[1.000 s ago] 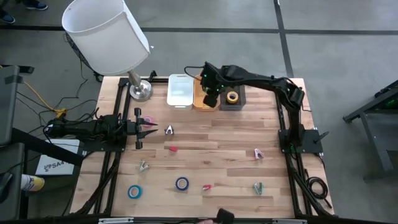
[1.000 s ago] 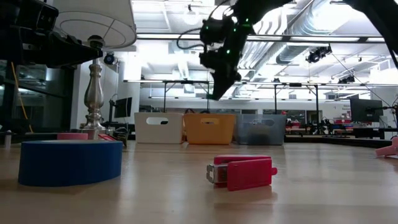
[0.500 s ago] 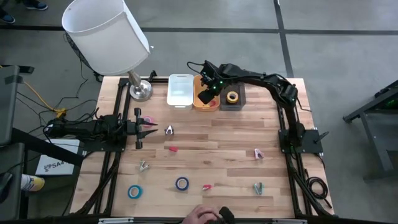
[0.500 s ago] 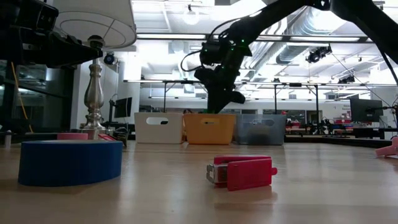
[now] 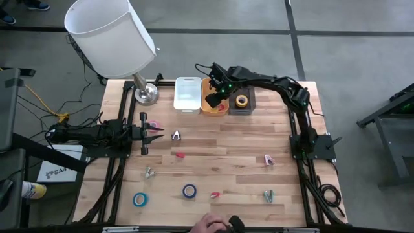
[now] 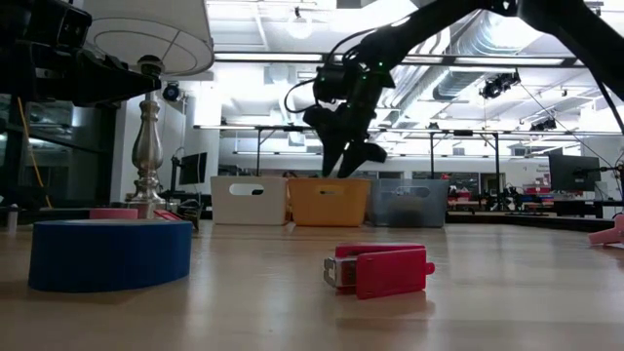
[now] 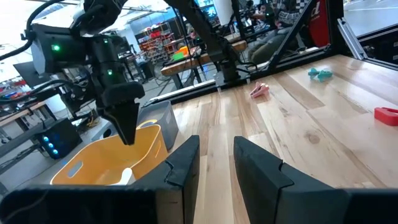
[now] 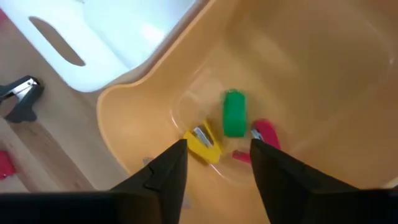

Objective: Pick and place Stapler, Stapler remover, tape
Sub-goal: Put the bottom red stapler into the yellow bin

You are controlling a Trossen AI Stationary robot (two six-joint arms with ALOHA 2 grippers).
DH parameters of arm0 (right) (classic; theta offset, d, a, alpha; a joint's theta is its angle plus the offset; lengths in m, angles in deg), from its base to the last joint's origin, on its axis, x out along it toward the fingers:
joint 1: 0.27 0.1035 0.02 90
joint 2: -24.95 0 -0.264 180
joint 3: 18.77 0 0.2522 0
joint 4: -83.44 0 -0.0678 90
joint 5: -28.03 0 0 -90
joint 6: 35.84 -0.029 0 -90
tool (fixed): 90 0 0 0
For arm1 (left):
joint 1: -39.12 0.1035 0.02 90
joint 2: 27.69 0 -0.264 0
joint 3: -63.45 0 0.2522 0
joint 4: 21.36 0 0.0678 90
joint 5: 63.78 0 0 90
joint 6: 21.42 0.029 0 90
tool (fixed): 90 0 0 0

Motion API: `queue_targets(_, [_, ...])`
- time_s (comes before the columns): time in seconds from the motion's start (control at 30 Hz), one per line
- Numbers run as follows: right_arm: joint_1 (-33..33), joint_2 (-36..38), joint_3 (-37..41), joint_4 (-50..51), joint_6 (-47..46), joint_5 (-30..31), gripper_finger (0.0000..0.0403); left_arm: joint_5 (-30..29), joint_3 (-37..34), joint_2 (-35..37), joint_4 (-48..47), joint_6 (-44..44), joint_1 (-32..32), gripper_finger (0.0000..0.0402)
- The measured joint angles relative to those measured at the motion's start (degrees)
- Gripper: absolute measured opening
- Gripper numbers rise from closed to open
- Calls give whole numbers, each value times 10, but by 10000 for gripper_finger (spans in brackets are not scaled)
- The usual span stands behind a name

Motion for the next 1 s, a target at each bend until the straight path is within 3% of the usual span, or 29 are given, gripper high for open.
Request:
queue_targets(0.2, [5,14,0,-6,10,3,189,0,0,0,0,0,0,96])
queue_targets(0.47, [41,65,0,4,106,45,189,0,0,0,0,0,0,96])
queue_targets(0.73, [93,84,0,59,194,61,190,0,0,0,0,0,0,96])
queue_targets(1.0, [167,119,0,130,214,129,191,0,0,0,0,0,0,96])
